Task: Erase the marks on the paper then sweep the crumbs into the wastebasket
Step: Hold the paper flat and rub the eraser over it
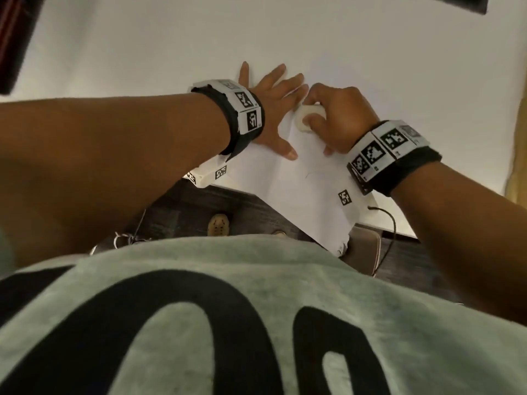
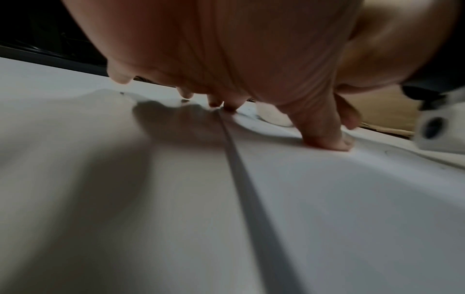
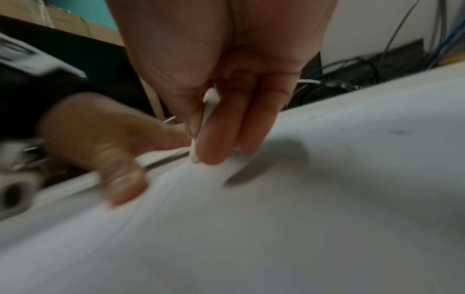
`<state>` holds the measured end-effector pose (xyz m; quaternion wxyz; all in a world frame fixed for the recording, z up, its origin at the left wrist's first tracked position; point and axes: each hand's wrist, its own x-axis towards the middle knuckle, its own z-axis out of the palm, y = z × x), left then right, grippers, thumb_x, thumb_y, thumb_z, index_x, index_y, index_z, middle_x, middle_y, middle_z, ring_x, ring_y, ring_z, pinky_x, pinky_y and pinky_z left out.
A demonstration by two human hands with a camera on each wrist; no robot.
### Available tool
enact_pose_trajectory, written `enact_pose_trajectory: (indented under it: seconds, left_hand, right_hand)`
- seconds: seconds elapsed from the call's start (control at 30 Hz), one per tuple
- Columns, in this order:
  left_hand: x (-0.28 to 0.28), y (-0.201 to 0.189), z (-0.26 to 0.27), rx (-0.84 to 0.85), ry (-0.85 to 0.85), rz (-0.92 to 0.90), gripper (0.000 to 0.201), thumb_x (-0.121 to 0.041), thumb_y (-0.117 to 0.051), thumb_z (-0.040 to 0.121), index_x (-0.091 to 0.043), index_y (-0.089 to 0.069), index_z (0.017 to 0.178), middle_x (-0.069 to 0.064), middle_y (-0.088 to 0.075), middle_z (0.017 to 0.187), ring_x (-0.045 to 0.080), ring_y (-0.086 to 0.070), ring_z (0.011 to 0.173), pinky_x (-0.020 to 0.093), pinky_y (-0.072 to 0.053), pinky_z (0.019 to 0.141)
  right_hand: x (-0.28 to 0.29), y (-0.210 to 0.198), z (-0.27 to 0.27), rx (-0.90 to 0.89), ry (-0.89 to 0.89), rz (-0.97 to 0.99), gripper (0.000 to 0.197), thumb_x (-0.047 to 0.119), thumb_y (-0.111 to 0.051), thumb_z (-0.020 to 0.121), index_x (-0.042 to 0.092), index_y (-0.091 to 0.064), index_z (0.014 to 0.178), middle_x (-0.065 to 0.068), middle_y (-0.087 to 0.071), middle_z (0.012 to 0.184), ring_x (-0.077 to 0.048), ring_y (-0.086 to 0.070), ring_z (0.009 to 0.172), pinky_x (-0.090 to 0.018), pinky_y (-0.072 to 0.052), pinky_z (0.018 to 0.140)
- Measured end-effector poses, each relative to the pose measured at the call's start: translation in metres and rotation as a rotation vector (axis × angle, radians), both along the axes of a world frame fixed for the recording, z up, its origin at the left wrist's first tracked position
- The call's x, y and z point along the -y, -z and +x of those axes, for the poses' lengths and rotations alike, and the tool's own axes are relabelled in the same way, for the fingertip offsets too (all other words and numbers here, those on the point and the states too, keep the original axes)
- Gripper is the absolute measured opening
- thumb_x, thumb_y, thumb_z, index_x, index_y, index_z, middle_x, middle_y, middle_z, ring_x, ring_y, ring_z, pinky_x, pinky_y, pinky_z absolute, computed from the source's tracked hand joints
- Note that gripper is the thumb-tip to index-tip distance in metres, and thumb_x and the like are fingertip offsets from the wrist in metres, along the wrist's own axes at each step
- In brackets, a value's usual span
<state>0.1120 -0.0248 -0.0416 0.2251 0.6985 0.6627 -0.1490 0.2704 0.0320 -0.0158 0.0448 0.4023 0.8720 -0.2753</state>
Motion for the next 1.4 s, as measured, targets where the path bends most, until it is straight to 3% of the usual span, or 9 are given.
enact_pose_trajectory:
  seconds: [0.13,0.4,0.53,0.7,0.87,1.03,1.17,1.3,1.4]
  left_hand:
    - [-0.001,0.000,-0.002,-0.001,-0.019,-0.007,0.127,-0.089,-0.048,0.056,-0.028,0.017,0.148,-0.009,0.022,0.156,0.021,0.022,0.143,0.073,0.004,0.104]
    - [-0.001,-0.002,0.000,0.002,-0.038,-0.017,0.128,-0.088,-0.051,0.056,-0.029,0.017,0.148,-0.008,0.022,0.156,0.021,0.021,0.143,0.073,0.004,0.103]
    - [-0.004,-0.002,-0.001,0.009,-0.034,-0.019,0.130,-0.090,-0.050,0.054,-0.029,0.017,0.147,-0.008,0.022,0.156,0.022,0.022,0.143,0.075,0.003,0.102]
    - [-0.003,-0.001,-0.001,0.001,-0.035,-0.023,0.130,-0.090,-0.049,0.053,-0.030,0.018,0.147,-0.008,0.023,0.155,0.022,0.022,0.143,0.075,0.002,0.101]
    - [-0.004,-0.002,0.000,0.009,-0.047,-0.023,0.130,-0.089,-0.051,0.053,-0.031,0.016,0.148,-0.006,0.022,0.156,0.023,0.022,0.143,0.076,0.002,0.101]
    - [-0.004,-0.002,-0.001,-0.003,-0.052,-0.023,0.129,-0.089,-0.051,0.053,-0.033,0.018,0.147,-0.006,0.023,0.155,0.023,0.023,0.142,0.076,0.001,0.101]
    - [-0.005,-0.001,0.000,0.023,-0.059,-0.023,0.129,-0.089,-0.053,0.052,-0.034,0.015,0.147,-0.007,0.022,0.156,0.023,0.023,0.142,0.077,0.002,0.100]
    - [-0.006,0.000,-0.002,0.001,-0.059,-0.029,0.129,-0.088,-0.053,0.053,-0.035,0.018,0.146,-0.007,0.024,0.155,0.023,0.024,0.142,0.076,0.001,0.100]
    - [-0.008,-0.002,-0.002,0.009,-0.060,-0.027,0.129,-0.088,-0.054,0.053,-0.035,0.018,0.146,-0.007,0.024,0.155,0.023,0.023,0.142,0.076,0.001,0.101]
  right_hand:
    - [0.010,0.001,0.013,0.023,-0.037,-0.078,0.013,0.024,-0.053,0.094,0.019,-0.055,0.106,-0.006,-0.068,0.087,-0.022,-0.066,0.046,-0.027,-0.051,0.053]
    - [0.007,0.003,0.001,0.017,0.074,-0.063,0.009,0.025,-0.053,0.093,0.022,-0.054,0.102,-0.007,-0.063,0.081,-0.019,-0.063,0.043,-0.032,-0.056,0.053]
    - [0.000,0.002,-0.009,0.002,0.097,-0.036,0.010,0.022,-0.052,0.093,0.019,-0.056,0.102,-0.010,-0.066,0.082,-0.024,-0.066,0.053,-0.037,-0.058,0.069]
    - [0.010,0.001,-0.001,0.007,0.056,-0.077,0.009,0.022,-0.053,0.093,0.017,-0.055,0.099,-0.009,-0.064,0.080,-0.024,-0.065,0.050,-0.038,-0.058,0.058]
    - [-0.003,-0.002,-0.015,-0.041,0.104,-0.048,0.013,0.021,-0.053,0.093,0.030,-0.050,0.084,0.006,-0.057,0.070,-0.005,-0.058,0.033,-0.026,-0.052,0.045]
    - [0.005,0.002,-0.003,0.017,0.093,-0.123,0.002,0.023,-0.054,0.093,0.022,-0.054,0.094,-0.001,-0.064,0.077,-0.013,-0.062,0.036,-0.030,-0.055,0.055]
    - [-0.006,-0.005,-0.018,-0.020,0.132,-0.051,0.003,0.023,-0.053,0.093,0.023,-0.051,0.093,0.001,-0.059,0.082,-0.012,-0.059,0.043,-0.024,-0.047,0.046]
    - [0.009,0.000,0.004,0.052,0.085,-0.166,0.006,0.024,-0.054,0.093,0.019,-0.054,0.097,-0.004,-0.065,0.078,-0.014,-0.062,0.036,-0.030,-0.054,0.049]
    - [-0.003,-0.002,-0.008,0.007,0.095,-0.095,0.003,0.023,-0.054,0.093,0.021,-0.053,0.096,-0.003,-0.064,0.084,-0.008,-0.057,0.031,-0.024,-0.047,0.042]
